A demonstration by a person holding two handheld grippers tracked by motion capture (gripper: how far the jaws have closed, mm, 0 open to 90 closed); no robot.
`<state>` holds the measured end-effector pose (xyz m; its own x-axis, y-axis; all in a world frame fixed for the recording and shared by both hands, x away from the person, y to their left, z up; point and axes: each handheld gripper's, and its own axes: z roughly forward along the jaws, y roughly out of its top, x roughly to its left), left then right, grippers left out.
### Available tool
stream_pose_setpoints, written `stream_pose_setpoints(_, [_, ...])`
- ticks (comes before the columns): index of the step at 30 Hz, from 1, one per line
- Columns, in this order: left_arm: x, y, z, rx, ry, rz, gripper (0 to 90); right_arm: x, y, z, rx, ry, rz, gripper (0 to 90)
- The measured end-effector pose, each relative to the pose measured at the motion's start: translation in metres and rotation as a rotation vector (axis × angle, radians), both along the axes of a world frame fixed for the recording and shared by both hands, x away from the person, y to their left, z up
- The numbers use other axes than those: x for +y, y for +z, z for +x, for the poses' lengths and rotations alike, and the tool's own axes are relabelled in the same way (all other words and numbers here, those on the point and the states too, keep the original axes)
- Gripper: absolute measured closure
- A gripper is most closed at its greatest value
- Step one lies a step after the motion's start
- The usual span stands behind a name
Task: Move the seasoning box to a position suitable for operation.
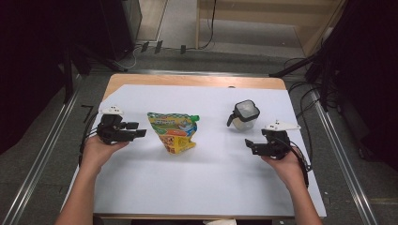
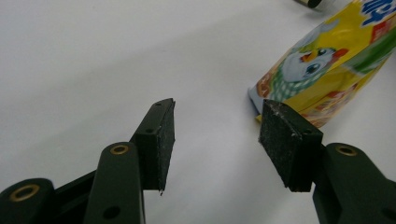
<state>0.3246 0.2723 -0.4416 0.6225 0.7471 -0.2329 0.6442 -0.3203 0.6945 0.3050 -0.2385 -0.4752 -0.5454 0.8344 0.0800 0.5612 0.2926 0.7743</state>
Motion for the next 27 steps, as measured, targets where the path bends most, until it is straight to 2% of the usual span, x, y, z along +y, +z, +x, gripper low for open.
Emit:
stream_pose_setpoints(1, [-0.002, 0.002, 0.001, 0.026, 0.006, 0.004, 46.1, 0.000, 0.001, 0.000, -0.008, 0.003, 0.000, 23.9])
stream_pose_setpoints(3, [-0.003, 0.004, 0.003, 0.049, 0.014, 0.012, 43.2, 0.000, 0.003, 0.000, -0.027, 0.008, 0.008, 26.3])
stream_pose_setpoints(6, [-0.005, 0.005, 0.003, 0.023, 0.004, 0.018, 42.5, 0.000, 0.005, -0.001, -0.051, 0.015, 0.010, 30.4])
stream_pose_setpoints(7, [-0.006, 0.005, 0.003, 0.019, -0.001, 0.026, 42.4, 0.000, 0.006, -0.001, -0.050, 0.017, 0.015, 32.3])
stream_pose_setpoints(11, [-0.007, 0.004, 0.005, 0.048, -0.004, 0.030, 41.9, 0.000, 0.005, -0.001, -0.040, 0.023, 0.024, 35.2])
stream_pose_setpoints(14, [-0.007, 0.005, 0.005, 0.033, -0.013, 0.015, 39.5, 0.001, 0.005, 0.000, -0.034, 0.033, 0.033, 36.4])
stream_pose_setpoints(20, [-0.009, 0.006, 0.005, 0.043, -0.041, 0.037, 38.3, 0.006, 0.000, 0.004, 0.004, 0.046, 0.030, 34.0])
stream_pose_setpoints(27, [-0.012, 0.006, 0.005, 0.045, -0.061, 0.050, 37.9, 0.005, -0.002, 0.006, 0.005, 0.038, 0.015, 32.9])
